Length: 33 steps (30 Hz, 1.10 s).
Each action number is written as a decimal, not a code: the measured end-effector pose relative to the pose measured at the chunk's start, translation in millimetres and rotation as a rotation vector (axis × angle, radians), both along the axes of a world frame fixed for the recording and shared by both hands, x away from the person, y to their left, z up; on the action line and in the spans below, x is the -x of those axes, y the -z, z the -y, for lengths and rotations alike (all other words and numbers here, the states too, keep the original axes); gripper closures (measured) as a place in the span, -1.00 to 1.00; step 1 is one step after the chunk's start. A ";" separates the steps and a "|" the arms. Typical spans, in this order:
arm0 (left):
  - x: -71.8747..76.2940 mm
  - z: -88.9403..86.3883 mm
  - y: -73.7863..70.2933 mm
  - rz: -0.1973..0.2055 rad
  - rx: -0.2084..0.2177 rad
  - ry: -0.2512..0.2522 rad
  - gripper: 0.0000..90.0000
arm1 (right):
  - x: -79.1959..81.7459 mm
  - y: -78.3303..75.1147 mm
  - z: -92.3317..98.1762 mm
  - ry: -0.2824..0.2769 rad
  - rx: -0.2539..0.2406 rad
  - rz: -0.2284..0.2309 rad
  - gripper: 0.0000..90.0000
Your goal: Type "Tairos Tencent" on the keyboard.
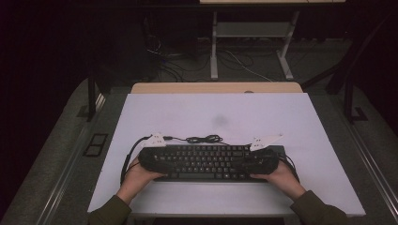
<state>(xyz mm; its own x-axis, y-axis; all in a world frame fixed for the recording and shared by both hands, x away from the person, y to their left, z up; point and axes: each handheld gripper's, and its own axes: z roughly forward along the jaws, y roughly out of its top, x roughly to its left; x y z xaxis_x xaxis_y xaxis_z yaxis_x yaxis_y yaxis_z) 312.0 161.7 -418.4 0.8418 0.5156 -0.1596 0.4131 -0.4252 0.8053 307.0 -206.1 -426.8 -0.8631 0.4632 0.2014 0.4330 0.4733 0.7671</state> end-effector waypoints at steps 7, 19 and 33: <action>2.7 -0.7 1.0 0.004 0.000 -0.006 -0.48 | -4.5 -5.0 -0.4 0.046 -0.031 0.017 -0.11; 2.8 0.3 1.9 0.008 0.003 -0.012 -0.49 | -11.8 -7.9 -13.2 0.062 -0.051 0.033 -0.41; 2.2 0.5 2.4 0.017 -0.002 -0.009 -0.46 | -23.3 -11.0 -29.3 0.060 -0.094 0.043 -0.48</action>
<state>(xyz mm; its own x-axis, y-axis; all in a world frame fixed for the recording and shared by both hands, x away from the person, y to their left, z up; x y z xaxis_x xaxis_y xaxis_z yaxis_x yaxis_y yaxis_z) 309.9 161.2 -420.7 0.8398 0.5232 -0.1447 0.4033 -0.4229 0.8115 330.3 -176.7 -415.8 -0.8430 0.4954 0.2097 0.4242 0.3724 0.8254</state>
